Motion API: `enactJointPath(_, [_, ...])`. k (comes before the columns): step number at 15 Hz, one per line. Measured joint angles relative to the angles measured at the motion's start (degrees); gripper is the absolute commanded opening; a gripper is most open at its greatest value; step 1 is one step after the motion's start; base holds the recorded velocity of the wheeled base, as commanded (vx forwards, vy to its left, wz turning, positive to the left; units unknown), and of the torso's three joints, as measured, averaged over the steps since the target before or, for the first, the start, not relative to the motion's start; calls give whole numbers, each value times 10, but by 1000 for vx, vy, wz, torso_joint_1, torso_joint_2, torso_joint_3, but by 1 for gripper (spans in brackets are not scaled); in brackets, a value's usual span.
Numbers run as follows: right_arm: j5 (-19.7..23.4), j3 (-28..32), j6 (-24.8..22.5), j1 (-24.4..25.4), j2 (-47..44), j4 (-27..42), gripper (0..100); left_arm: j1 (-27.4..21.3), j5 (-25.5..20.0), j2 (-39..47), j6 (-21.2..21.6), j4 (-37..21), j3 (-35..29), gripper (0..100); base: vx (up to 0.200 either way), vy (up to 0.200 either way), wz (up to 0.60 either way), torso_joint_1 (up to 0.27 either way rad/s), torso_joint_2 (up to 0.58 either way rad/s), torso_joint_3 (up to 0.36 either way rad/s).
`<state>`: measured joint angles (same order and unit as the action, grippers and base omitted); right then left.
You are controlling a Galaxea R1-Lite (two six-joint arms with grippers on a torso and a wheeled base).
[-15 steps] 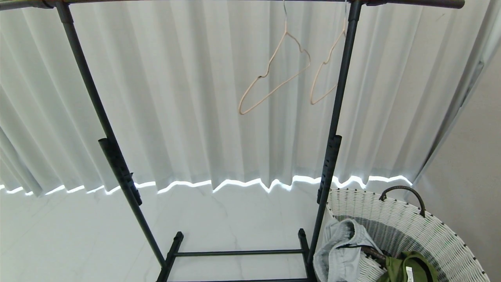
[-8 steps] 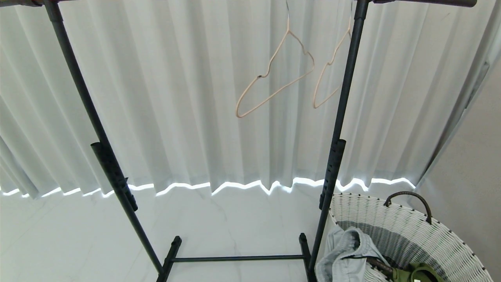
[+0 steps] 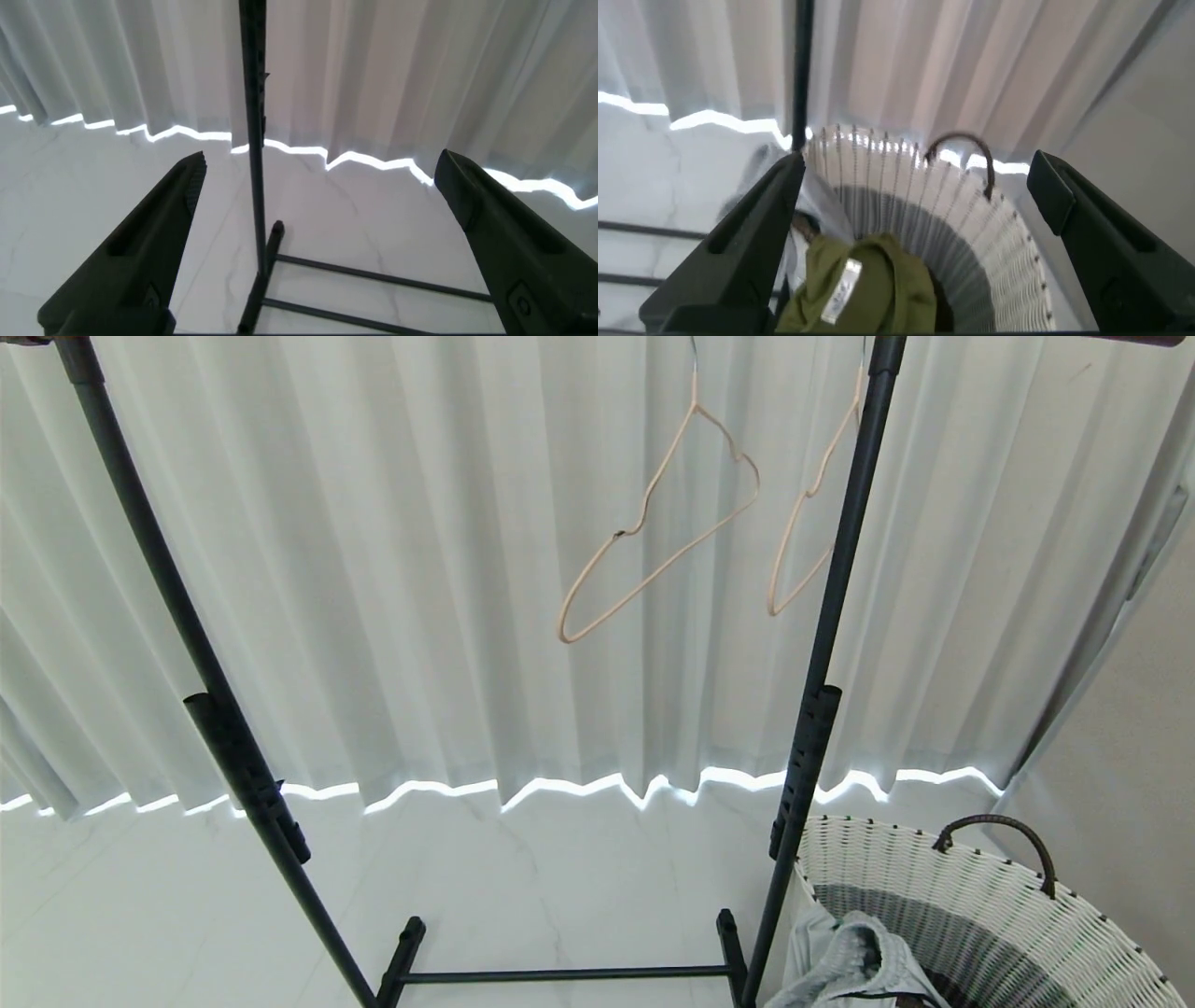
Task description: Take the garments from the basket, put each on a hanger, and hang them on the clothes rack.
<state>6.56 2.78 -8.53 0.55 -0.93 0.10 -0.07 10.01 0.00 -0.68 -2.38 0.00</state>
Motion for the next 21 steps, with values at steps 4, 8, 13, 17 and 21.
enactJointPath(4, [-2, 119, -59, 3, -138, -1, 100, 0, 0, 0, -2, 0, 0, 100, 0, 0, 0, 0, 0, 0])
enactJointPath(8, [-46, 182, -212, -5, -374, -18, 100, 0, 0, 0, -3, 0, 0, 100, 0, 0, 0, 0, 0, 0])
enactJointPath(13, [-92, 193, -337, -12, -670, -131, 100, 0, 0, 0, -3, 0, 0, 100, 0, 0, 0, 0, 0, 0])
enactJointPath(17, [-128, 153, -381, -9, -819, -185, 100, 0, 0, 0, -1, 0, 0, 100, 0, 0, 0, 0, 0, 0])
enactJointPath(21, [-129, 109, -381, -9, -864, -187, 100, 0, 0, 0, -1, 0, 0, 100, 0, 0, 0, 0, 0, 0])
